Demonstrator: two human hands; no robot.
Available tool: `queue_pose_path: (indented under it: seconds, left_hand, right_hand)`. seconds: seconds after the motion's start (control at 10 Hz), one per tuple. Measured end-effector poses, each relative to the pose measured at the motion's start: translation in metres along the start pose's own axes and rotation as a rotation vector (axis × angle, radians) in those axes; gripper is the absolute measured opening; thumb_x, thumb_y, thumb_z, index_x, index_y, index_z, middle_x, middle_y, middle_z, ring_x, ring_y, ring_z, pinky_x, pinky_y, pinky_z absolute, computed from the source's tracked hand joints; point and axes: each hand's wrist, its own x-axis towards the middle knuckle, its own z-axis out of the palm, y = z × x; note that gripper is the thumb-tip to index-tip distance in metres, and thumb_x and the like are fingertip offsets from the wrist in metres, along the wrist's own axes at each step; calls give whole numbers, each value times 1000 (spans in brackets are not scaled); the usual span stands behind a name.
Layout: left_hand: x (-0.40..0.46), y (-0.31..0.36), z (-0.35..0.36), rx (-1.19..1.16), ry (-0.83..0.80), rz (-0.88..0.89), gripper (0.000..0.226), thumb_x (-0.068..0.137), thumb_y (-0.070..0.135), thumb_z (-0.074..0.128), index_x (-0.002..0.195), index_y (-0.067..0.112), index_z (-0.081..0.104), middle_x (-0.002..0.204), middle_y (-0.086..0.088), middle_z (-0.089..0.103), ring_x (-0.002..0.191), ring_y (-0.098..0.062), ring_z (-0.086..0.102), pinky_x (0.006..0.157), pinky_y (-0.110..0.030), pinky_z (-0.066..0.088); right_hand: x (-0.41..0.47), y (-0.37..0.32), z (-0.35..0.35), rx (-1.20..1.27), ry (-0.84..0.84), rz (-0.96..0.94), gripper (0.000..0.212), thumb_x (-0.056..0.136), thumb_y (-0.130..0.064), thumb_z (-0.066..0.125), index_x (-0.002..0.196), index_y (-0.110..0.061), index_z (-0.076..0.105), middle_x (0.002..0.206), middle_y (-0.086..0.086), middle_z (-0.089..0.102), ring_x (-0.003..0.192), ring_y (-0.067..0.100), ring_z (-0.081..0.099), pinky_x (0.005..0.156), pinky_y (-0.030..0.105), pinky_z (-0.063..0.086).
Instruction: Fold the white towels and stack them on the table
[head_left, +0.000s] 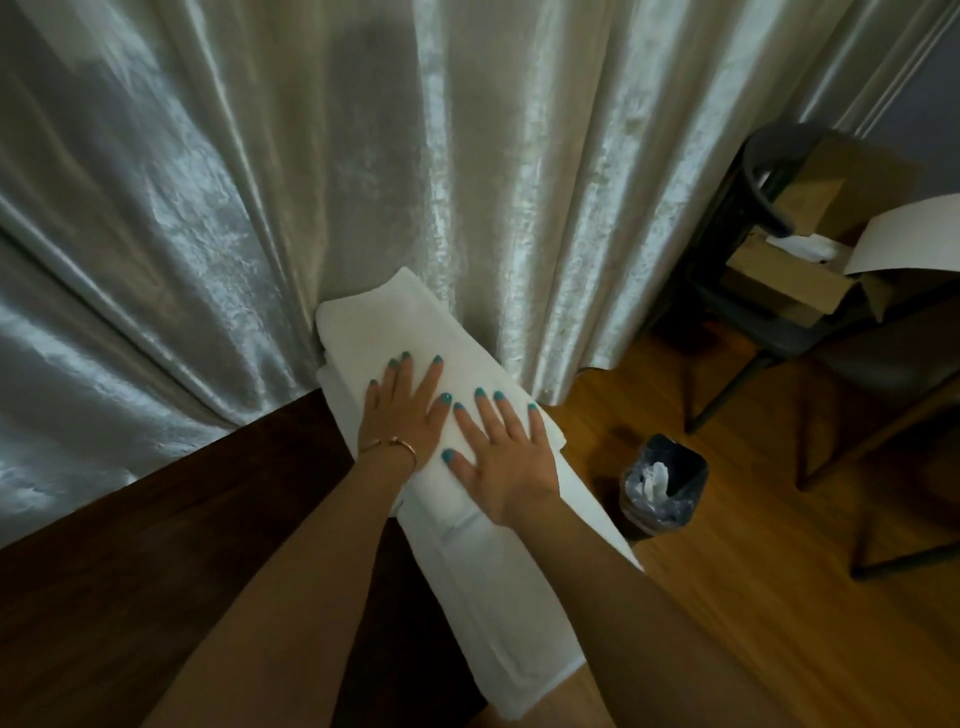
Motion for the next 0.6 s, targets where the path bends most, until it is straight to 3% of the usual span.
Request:
queue_pose_path:
  seconds: [0.2,0.4,0.5,0.6]
  left_hand:
    - [5,-1,6,-16,30,4,56,100,48,12,149,41,-12,163,-2,-9,150,-21,-5,122,-41,-3]
    - [10,-4,-24,-9,-170,66,57,101,46,21,152,37,-1,163,-2,-6,150,-20,0,122,-39,0]
    - [-14,-16,-59,117,-292,113,55,100,44,19,153,32,4,163,-3,0,150,-21,5,121,-42,7]
    - [-44,-48,-109,113,-191,53,57,100,49,18,152,33,4,163,0,-2,150,-23,2,120,-45,12]
  right_hand:
    - [3,0,3,-33,-10,31,67,89,-63,-7,150,-36,-16,160,-7,-19,147,18,-21,116,48,-17]
    - [6,0,-6,-71,-124,34,93,58,-64,-40,145,-38,-24,160,-6,-22,147,19,-20,115,48,-16]
    - [6,-10,-36,-126,-254,72,71,86,-63,-15,151,-34,-12,162,-3,-15,149,22,-12,117,50,-10]
    - [5,-44,-86,-103,-275,69,60,97,-57,5,152,-37,-8,162,-4,-12,149,21,-10,117,52,-12]
